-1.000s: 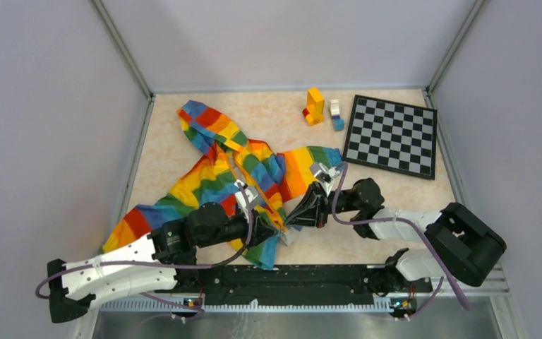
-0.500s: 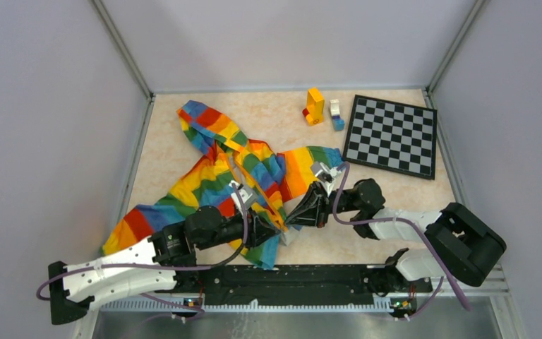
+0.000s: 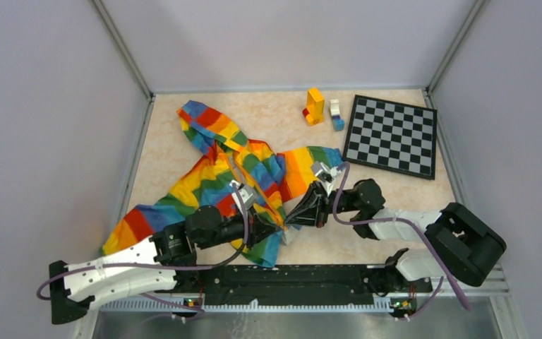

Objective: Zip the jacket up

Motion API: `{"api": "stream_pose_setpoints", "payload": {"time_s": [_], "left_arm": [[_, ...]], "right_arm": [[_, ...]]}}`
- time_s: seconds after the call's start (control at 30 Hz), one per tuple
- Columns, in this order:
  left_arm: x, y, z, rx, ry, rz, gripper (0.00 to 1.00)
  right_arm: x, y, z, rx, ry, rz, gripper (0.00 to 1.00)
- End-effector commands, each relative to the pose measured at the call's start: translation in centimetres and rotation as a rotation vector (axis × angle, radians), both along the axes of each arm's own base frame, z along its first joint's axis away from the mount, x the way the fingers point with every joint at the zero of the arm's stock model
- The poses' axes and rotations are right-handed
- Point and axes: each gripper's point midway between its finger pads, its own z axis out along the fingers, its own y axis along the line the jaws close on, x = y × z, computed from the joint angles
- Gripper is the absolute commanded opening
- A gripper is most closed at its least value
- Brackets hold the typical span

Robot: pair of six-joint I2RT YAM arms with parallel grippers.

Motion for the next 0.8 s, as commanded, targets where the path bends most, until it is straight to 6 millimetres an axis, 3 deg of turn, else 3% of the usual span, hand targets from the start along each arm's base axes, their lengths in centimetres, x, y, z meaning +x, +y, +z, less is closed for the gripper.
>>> {"api": "stream_pose_setpoints", "payload": {"time_s": [0.0,0.2,0.47,0.6,0.77], "left_arm": [[-0.7,-0.8,1.4,-0.05,-0.041,-0.066,0.0],[-2.0,-1.2,0.8,-0.033,-0.054,-0.156,0.0],[-2.8,-1.4,2.6,-0.148,-0.116,-0.206,0.0],[-2.8,-1.3,3.7,-0.196,-0.155,-0.206,0.0],[-2.7,-1.3,3.6,-0.189,-0.153,-0.198,0.0]], "right_arm": [[-0.1,0.0,1.8,0.081,-0.061,-0.031,0.0],[-1.1,-0.6,3.4,0.164,-0.087,0.011,0.0],[-2.9,-0.1,4.2,0.201,-0.118,0.109,0.0],[-2.4,0.4,4.0,0.166,-0.069,0.104,0.0],[-1.9,0.6,3.2,0.111,0.025,0.071,0.0]]}}
